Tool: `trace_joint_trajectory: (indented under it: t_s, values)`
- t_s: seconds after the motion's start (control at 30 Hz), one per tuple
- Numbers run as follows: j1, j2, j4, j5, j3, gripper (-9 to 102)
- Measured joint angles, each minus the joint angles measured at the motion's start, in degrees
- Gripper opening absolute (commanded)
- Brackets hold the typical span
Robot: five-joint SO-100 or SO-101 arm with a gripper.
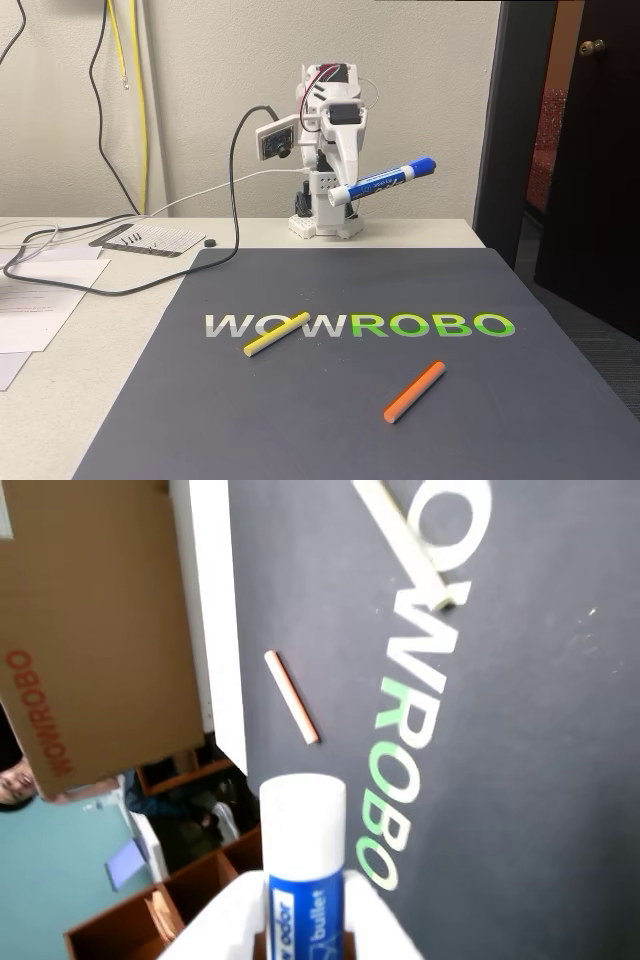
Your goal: Pick up the blue marker.
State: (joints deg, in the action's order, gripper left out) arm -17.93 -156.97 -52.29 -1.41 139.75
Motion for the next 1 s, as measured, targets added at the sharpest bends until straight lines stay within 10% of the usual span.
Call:
trace_joint_trajectory:
  t_s: [1.0]
  values:
    - [8.53,-31.64,8.61,5.54,30.06,0]
